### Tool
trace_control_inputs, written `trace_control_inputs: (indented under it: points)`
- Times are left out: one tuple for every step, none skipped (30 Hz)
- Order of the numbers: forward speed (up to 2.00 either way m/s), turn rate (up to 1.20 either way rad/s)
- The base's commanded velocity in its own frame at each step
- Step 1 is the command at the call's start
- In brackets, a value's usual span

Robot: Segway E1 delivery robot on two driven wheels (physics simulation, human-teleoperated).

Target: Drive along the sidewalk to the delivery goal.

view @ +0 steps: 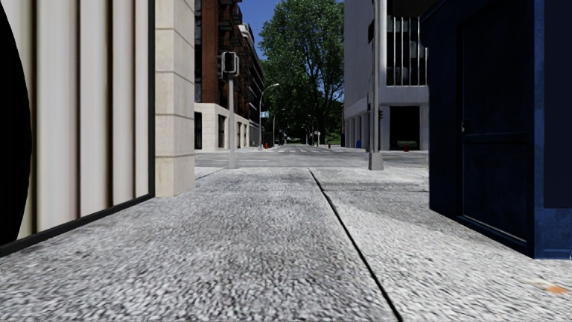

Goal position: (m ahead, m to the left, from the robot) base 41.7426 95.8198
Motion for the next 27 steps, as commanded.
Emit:
trace_control_inputs:
  points:
    - [2.00, 0.00]
    - [2.00, 0.00]
    - [2.00, 0.00]
    - [2.00, 0.00]
    - [2.00, 0.00]
    - [2.00, 0.00]
    - [2.00, 0.00]
    - [2.00, 0.00]
    - [2.00, 0.00]
    - [2.00, 0.00]
    - [2.00, 0.00]
    - [2.00, 0.00]
    - [2.00, 0.00]
    - [2.00, 0.00]
    - [2.00, 0.00]
    - [2.00, 0.00]
    - [2.00, 0.00]
    - [2.00, 0.00]
    - [2.00, 0.00]
    - [2.00, 0.00]
    - [2.00, 0.00]
    - [2.00, 0.00]
    - [2.00, 0.00]
    - [2.00, 0.00]
    - [2.00, 0.00]
    - [2.00, 0.00]
    - [2.00, 0.00]
